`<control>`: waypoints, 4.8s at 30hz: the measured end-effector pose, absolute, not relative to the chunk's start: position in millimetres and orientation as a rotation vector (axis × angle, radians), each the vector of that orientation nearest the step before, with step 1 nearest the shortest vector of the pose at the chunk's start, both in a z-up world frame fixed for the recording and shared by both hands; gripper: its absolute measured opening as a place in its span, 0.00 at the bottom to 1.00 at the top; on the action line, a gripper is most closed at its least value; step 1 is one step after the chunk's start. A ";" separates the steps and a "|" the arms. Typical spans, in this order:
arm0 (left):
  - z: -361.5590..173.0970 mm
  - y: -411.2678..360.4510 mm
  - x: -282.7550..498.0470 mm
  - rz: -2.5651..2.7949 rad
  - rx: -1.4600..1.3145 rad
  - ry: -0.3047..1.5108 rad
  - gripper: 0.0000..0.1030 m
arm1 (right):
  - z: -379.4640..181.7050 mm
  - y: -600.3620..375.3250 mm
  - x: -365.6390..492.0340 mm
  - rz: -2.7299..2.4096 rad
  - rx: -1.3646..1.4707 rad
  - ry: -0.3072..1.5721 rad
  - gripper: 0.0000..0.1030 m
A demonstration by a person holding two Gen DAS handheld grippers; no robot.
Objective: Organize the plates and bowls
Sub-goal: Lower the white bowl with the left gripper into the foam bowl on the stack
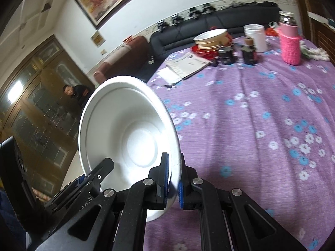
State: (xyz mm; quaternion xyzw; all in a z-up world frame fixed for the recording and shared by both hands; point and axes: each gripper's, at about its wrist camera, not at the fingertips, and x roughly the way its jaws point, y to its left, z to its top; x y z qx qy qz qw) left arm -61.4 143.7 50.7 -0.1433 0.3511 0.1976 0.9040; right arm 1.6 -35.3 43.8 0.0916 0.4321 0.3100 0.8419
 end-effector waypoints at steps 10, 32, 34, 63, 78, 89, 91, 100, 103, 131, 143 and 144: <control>49.6 182.5 -82.4 0.496 -0.329 0.720 0.13 | 48.4 19.1 -13.4 0.761 0.128 0.948 0.07; 29.6 223.8 -113.8 0.577 -0.389 0.761 0.13 | 31.1 78.9 -36.7 0.837 0.011 1.027 0.07; 30.1 223.5 -114.7 0.580 -0.390 0.765 0.13 | 29.4 81.1 -36.2 0.836 0.005 1.031 0.07; 19.8 235.9 -106.1 0.508 -0.412 0.872 0.13 | 17.0 101.2 -26.2 0.849 -0.135 1.129 0.10; 23.0 228.6 -106.5 0.486 -0.381 0.869 0.13 | 19.3 91.1 -26.1 0.855 -0.132 1.132 0.10; 20.5 230.0 -105.5 0.492 -0.381 0.876 0.13 | 19.6 97.8 -24.8 0.864 -0.165 1.149 0.11; 19.8 230.9 -104.5 0.495 -0.384 0.878 0.13 | 19.0 100.0 -24.7 0.864 -0.170 1.149 0.11; 20.4 230.2 -104.4 0.488 -0.376 0.874 0.13 | 19.4 98.1 -27.2 0.864 -0.176 1.144 0.12; 18.8 230.2 -105.0 0.482 -0.376 0.871 0.14 | 19.7 97.8 -27.3 0.855 -0.178 1.143 0.12; 24.0 224.6 -98.8 0.484 -0.309 0.909 0.14 | 26.6 102.7 -29.2 0.861 -0.242 1.113 0.14; 19.8 225.7 -96.7 0.480 -0.324 0.918 0.15 | 22.3 109.4 -22.0 0.840 -0.259 1.138 0.14; 20.3 225.7 -96.9 0.481 -0.324 0.917 0.15 | 22.9 109.8 -22.9 0.839 -0.262 1.136 0.14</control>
